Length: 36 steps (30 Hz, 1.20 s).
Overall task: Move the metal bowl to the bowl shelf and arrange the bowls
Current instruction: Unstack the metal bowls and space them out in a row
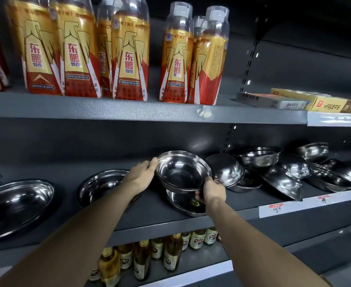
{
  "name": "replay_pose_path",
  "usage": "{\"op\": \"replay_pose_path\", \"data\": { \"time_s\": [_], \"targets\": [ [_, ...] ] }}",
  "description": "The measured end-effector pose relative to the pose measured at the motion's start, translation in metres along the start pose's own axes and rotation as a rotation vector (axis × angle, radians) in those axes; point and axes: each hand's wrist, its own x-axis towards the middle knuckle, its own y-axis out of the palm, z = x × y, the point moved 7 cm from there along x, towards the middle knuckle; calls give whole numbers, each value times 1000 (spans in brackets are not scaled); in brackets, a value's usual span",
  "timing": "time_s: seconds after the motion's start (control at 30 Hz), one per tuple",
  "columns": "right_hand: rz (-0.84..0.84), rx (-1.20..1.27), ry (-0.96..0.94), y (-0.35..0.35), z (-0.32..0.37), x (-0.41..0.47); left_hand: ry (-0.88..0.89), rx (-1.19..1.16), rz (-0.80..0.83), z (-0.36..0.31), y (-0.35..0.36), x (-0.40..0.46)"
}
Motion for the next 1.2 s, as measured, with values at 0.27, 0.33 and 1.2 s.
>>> {"op": "replay_pose_path", "data": {
  "time_s": [0.27, 0.33, 1.2],
  "targets": [
    [25, 28, -29, 18, 3, 5, 78, 793, -70, 32, -55, 1],
    [63, 38, -31, 33, 3, 0, 41, 812, -92, 42, -72, -3],
    [462, -438, -106, 185, -56, -66, -208, 744, -170, 134, -159, -57]
  ]
}}
